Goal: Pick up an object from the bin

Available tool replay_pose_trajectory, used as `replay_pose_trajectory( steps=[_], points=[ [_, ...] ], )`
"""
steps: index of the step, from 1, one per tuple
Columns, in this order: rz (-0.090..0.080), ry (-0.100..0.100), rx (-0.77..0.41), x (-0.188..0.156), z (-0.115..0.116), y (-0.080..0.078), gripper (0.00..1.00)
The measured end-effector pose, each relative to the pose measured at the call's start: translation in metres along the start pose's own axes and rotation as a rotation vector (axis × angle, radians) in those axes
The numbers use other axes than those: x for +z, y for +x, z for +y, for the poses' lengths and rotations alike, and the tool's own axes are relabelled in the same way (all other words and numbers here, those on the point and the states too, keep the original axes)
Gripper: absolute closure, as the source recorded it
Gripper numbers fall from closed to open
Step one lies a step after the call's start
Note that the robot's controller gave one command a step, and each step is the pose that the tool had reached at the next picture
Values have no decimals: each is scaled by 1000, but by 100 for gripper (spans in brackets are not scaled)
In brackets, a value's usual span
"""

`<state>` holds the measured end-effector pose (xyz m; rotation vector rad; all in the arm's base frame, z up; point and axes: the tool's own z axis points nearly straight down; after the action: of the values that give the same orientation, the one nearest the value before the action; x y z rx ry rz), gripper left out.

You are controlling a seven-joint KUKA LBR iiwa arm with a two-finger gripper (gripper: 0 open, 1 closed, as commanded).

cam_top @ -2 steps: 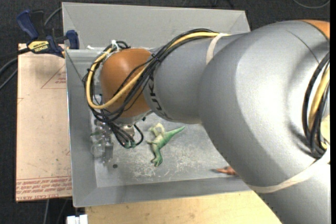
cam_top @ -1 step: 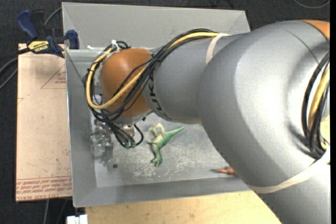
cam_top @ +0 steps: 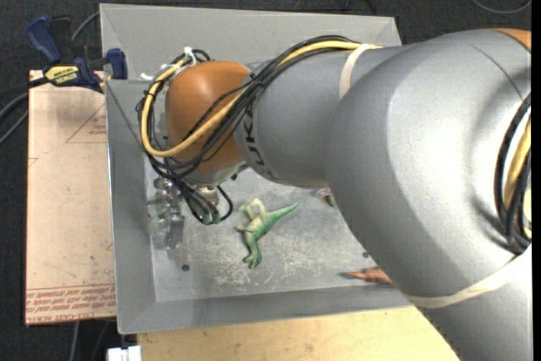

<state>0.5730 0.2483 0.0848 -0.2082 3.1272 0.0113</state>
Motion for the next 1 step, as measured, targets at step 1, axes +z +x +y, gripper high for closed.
replay_pose_trajectory(
  steps=[1],
  points=[
    [0, 0, 0, 0, 0, 0, 100]
  ],
)
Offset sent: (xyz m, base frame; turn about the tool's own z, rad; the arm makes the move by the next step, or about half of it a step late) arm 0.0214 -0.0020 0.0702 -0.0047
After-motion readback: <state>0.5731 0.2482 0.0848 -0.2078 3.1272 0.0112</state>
